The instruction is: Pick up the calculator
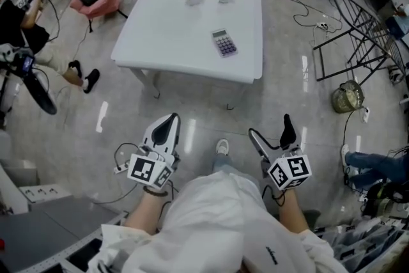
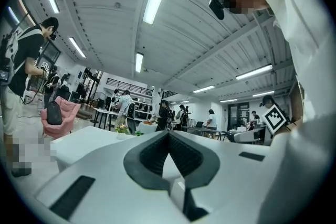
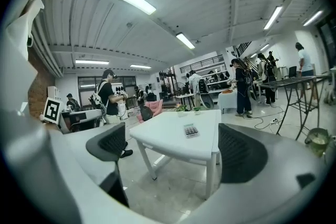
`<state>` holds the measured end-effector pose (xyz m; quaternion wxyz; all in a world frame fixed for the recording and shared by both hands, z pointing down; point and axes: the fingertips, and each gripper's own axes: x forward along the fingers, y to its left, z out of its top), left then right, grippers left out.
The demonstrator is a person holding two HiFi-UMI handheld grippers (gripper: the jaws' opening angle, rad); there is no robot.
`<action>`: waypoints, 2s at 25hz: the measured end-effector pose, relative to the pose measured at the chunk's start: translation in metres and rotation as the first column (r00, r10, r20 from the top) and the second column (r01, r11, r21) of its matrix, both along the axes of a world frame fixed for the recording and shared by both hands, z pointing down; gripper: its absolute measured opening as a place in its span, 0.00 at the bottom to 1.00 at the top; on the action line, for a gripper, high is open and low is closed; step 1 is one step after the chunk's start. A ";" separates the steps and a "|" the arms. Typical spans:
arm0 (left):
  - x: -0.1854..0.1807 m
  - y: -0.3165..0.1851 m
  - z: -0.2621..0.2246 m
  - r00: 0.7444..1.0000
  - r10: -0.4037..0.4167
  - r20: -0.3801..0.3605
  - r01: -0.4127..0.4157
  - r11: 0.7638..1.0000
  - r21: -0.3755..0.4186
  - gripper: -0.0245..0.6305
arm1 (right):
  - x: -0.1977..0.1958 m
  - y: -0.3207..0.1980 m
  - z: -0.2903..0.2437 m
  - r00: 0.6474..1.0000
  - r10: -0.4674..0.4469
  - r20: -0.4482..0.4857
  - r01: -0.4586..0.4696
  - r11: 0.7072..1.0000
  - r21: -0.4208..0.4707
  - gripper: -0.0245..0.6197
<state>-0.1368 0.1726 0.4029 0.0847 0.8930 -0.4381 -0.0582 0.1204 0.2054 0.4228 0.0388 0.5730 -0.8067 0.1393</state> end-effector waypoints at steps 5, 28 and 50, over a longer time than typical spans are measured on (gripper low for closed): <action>0.018 -0.039 -0.001 1.000 -0.006 0.010 0.006 1.000 -0.012 0.06 | 0.009 -0.043 0.000 1.000 -0.025 -0.007 0.025 1.000 -0.005 0.88; 0.100 -0.156 -0.009 0.998 -0.018 0.054 0.018 1.000 0.000 0.06 | 0.077 -0.149 0.017 0.999 -0.045 0.029 0.046 0.998 -0.030 0.88; 0.098 -0.233 0.013 0.999 -0.009 0.045 0.011 0.999 -0.050 0.06 | 0.052 -0.225 0.044 0.995 -0.099 0.006 0.099 0.988 -0.114 0.88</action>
